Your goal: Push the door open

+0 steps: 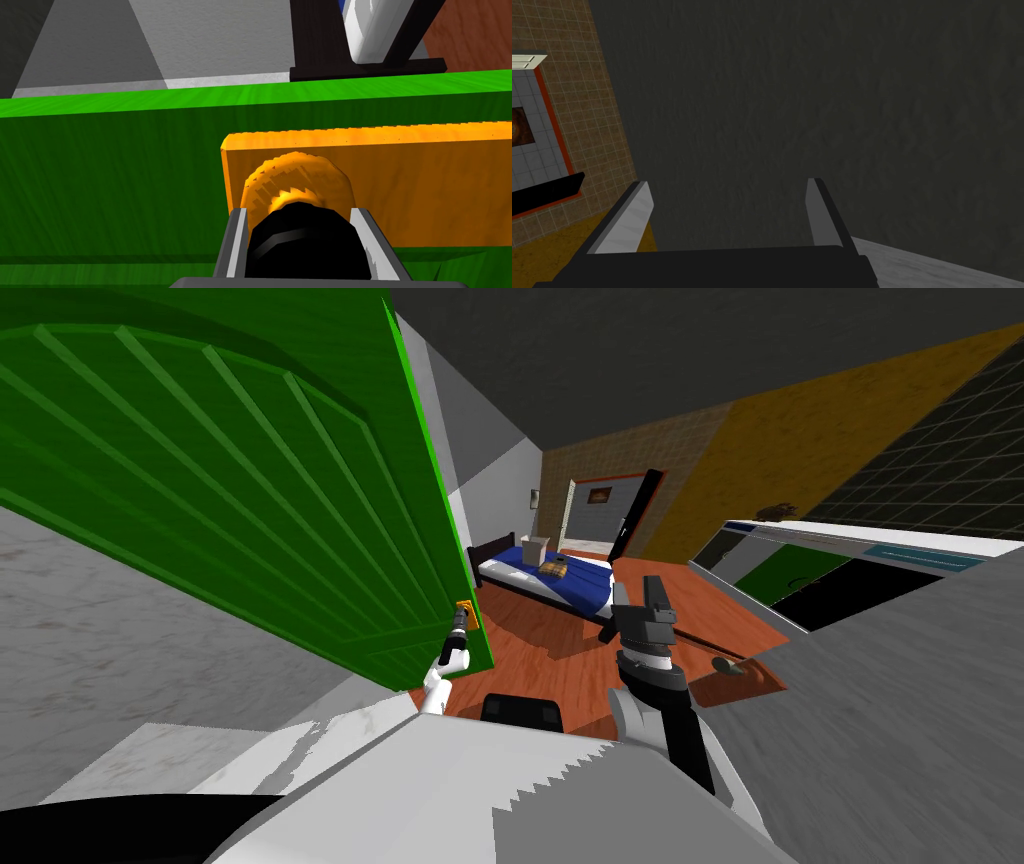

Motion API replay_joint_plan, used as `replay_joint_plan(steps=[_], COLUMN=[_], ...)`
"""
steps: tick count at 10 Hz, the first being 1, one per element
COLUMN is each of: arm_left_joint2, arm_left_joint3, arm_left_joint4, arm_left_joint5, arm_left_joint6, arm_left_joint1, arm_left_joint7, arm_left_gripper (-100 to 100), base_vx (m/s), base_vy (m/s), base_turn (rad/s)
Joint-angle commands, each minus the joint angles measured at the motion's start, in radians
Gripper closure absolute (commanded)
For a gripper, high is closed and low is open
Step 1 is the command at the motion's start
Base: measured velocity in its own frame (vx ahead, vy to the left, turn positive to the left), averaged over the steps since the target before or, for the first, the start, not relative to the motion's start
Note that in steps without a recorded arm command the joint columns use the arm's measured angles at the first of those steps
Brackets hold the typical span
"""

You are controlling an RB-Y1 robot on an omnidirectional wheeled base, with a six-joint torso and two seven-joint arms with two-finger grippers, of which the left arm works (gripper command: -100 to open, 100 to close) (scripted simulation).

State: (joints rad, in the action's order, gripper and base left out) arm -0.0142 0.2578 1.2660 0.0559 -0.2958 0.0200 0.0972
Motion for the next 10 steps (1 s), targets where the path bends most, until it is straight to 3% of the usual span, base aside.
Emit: replay_joint_plan(steps=[1, 6, 10], arm_left_joint2=[0.020, 0.040, 0.020], arm_left_joint3=[0.019, 0.071, 0.121], arm_left_joint4=[0.004, 0.017, 0.029], arm_left_joint5=[0.005, 0.017, 0.029], arm_left_joint6=[0.002, 0.007, 0.013], arm_left_joint1=[-0.002, -0.008, -0.014], arm_left_joint7=[0.003, 0.010, 0.016], arm_left_gripper=[100, 100, 100], base_vx=[0.123, 0.184, 0.213], base_vy=[-0.032, -0.050, -0.054], base_turn=[0.030, 0.053, 0.072])
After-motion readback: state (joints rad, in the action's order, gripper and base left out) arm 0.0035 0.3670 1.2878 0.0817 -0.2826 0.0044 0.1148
